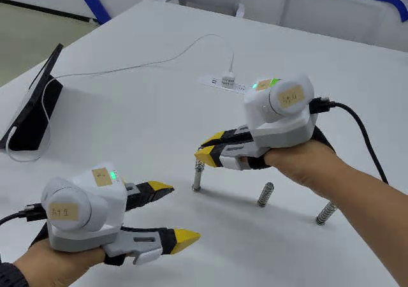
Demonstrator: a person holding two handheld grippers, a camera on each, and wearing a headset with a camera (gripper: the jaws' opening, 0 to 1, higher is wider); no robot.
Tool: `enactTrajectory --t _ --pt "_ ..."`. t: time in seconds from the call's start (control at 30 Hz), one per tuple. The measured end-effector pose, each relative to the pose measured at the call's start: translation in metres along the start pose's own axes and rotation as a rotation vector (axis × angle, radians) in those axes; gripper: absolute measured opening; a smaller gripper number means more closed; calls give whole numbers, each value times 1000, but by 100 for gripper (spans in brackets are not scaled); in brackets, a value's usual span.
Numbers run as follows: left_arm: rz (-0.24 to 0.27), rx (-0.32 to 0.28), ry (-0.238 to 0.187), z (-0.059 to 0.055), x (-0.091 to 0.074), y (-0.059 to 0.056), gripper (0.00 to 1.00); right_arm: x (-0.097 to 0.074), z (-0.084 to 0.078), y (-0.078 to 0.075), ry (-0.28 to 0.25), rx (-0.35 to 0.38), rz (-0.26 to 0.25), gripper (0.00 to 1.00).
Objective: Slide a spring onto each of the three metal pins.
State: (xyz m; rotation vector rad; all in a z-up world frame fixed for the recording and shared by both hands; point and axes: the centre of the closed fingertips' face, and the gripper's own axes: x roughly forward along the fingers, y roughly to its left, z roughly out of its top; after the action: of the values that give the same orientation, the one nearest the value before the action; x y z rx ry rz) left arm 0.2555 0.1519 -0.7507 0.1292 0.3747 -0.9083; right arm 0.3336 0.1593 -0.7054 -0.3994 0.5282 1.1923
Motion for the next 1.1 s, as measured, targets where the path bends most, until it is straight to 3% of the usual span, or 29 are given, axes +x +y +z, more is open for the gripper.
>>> enactTrajectory --t 1.1 --pt "-4 -11 12 -5 2 3 54 20 -26 -4 27 31 -11 12"
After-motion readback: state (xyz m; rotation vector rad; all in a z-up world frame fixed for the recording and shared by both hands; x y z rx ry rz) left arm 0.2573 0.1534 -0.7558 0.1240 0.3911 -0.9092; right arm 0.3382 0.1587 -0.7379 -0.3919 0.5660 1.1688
